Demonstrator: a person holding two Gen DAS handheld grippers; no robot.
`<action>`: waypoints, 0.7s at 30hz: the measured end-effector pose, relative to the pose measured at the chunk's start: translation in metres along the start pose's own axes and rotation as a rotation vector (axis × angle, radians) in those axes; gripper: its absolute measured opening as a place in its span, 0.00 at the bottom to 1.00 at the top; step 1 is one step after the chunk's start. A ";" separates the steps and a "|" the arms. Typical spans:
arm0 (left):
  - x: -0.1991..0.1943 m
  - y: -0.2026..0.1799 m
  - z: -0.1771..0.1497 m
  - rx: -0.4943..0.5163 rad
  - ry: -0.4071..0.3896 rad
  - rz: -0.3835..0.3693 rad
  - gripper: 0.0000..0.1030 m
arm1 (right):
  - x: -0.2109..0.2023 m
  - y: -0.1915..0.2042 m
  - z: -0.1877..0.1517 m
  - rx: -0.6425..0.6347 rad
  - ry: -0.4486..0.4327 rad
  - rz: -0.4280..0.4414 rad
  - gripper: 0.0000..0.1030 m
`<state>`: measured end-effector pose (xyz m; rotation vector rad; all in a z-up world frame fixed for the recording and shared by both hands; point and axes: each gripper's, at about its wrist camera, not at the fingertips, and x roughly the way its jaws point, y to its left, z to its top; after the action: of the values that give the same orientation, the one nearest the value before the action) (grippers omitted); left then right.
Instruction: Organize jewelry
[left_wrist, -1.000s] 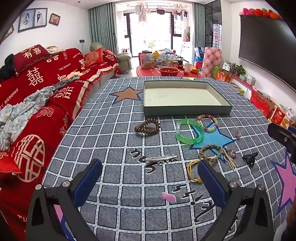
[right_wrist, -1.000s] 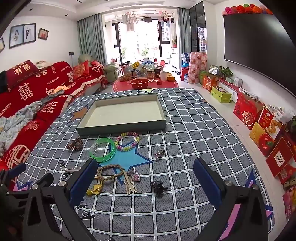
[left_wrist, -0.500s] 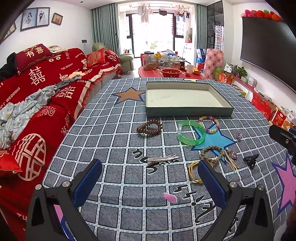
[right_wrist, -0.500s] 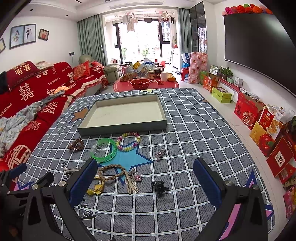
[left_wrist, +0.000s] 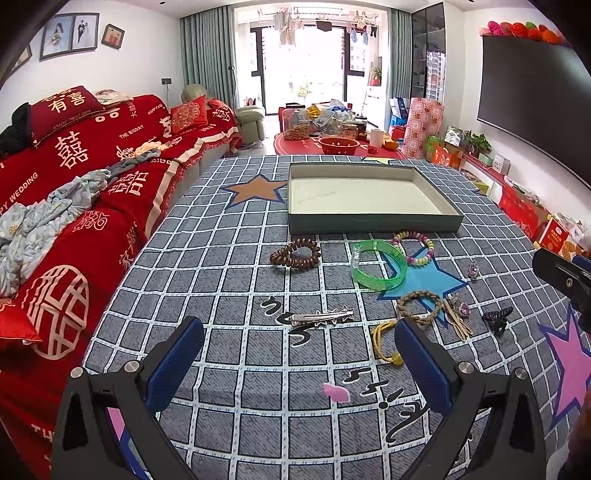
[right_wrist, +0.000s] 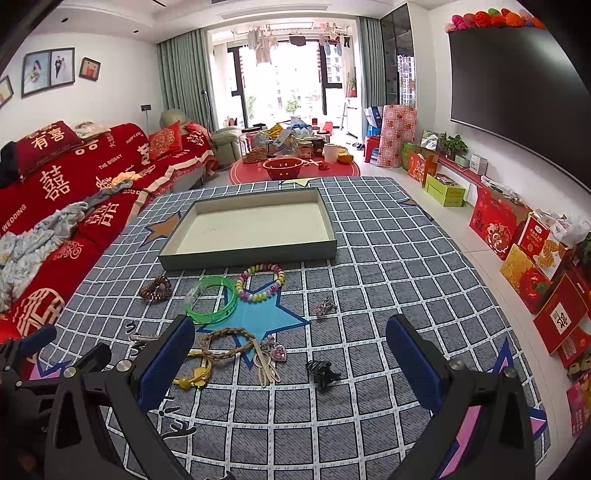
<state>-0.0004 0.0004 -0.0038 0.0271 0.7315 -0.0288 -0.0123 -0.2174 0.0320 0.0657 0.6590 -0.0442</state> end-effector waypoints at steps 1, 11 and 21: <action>0.000 0.000 0.000 0.000 0.000 -0.001 1.00 | 0.000 0.000 0.000 0.001 0.000 0.001 1.00; -0.002 -0.001 0.000 0.007 -0.006 -0.010 1.00 | 0.001 -0.003 -0.001 0.001 0.000 0.002 1.00; -0.003 -0.001 0.000 0.008 -0.011 -0.011 1.00 | -0.004 0.008 0.000 -0.003 -0.001 0.012 1.00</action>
<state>-0.0025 -0.0005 -0.0015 0.0305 0.7205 -0.0419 -0.0147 -0.2089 0.0347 0.0664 0.6576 -0.0320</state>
